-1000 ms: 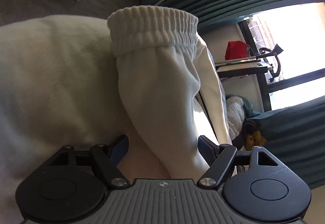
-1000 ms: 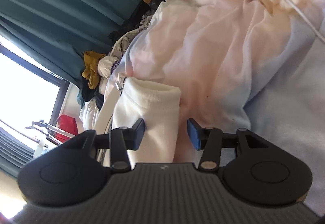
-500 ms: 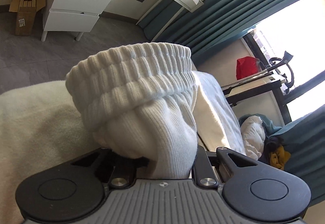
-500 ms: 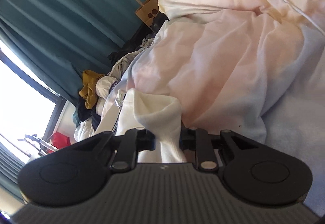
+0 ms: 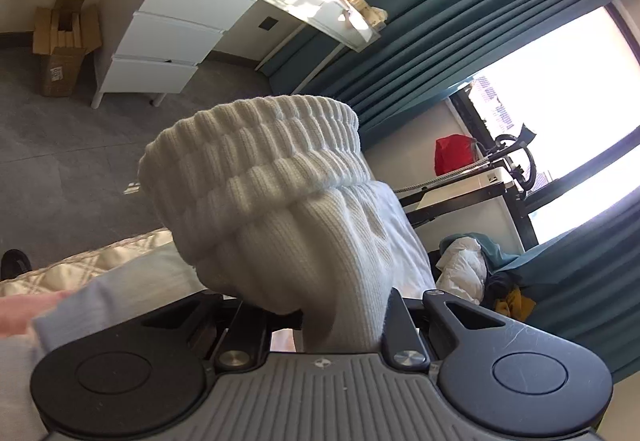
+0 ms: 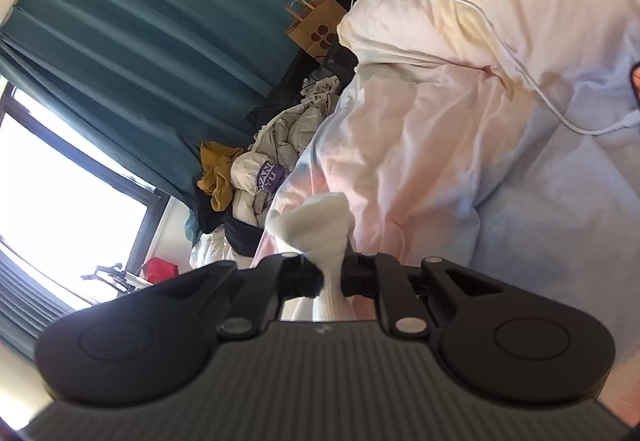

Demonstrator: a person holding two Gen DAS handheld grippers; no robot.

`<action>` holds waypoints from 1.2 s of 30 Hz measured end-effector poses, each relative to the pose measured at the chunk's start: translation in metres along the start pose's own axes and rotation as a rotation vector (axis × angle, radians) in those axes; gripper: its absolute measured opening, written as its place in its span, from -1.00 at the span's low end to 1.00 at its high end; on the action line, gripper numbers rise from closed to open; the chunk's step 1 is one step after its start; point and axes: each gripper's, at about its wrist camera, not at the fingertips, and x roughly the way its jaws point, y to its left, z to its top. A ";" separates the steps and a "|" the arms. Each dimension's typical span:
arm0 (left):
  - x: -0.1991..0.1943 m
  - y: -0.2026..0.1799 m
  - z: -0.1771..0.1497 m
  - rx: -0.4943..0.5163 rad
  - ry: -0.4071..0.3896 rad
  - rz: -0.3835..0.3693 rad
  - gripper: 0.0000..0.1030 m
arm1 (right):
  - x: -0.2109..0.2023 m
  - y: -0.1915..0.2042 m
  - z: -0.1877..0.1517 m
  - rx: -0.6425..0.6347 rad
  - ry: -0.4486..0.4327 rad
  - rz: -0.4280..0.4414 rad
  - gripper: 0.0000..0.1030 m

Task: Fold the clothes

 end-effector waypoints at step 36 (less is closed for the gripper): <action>-0.082 -0.051 -0.141 0.831 0.150 -0.051 0.50 | -0.068 -0.051 -0.067 0.077 0.183 -0.345 0.03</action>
